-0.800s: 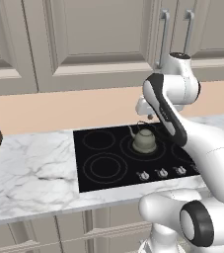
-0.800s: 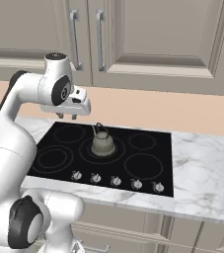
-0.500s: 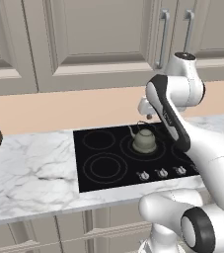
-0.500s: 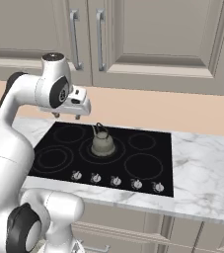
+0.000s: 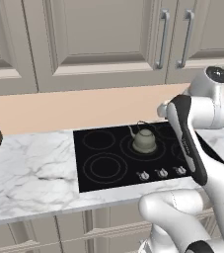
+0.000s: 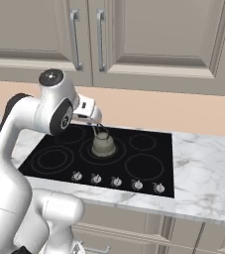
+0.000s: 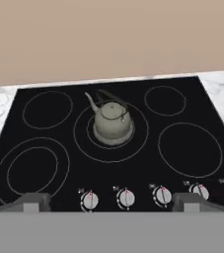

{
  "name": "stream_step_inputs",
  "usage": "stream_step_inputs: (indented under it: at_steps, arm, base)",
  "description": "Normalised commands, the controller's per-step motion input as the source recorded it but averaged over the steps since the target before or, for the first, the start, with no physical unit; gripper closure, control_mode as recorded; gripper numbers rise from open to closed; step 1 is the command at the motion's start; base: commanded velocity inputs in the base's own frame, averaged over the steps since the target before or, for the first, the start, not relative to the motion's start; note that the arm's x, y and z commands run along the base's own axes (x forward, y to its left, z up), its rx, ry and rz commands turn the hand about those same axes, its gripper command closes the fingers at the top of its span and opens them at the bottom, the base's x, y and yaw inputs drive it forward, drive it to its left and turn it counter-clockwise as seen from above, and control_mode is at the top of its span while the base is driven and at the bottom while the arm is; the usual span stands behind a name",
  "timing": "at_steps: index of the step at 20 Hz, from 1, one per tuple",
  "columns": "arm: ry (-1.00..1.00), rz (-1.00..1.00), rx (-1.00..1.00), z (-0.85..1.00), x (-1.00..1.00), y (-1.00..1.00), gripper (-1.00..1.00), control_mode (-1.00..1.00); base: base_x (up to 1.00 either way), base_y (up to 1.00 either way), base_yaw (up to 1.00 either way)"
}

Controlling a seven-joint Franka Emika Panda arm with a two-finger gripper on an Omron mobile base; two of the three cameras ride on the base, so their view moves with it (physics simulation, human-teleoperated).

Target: Pick the pan from the cabinet and place it on the stove. Then turn on the stove burner for the pan.

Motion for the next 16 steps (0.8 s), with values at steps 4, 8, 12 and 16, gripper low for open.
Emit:
stream_step_inputs:
  at_steps: [4, 8, 12, 16]
  arm:
    - [-0.3, 0.0, -0.04, 0.29, 0.0, -0.26, -1.0, -1.0]
    - [-0.29, 0.0, -0.05, 0.37, 0.0, -0.22, -1.0, -1.0]
    - [-0.29, 0.0, -0.06, 0.45, 0.0, -0.22, -1.0, -1.0]
    - [-0.29, 0.0, -0.03, 0.57, 0.01, -0.1, -1.0, -1.0]
  base:
    - [0.0, 0.0, 0.0]
    - [0.0, 0.0, 0.0]
    - [0.0, 0.0, 0.0]
    - [0.0, 0.0, 0.0]
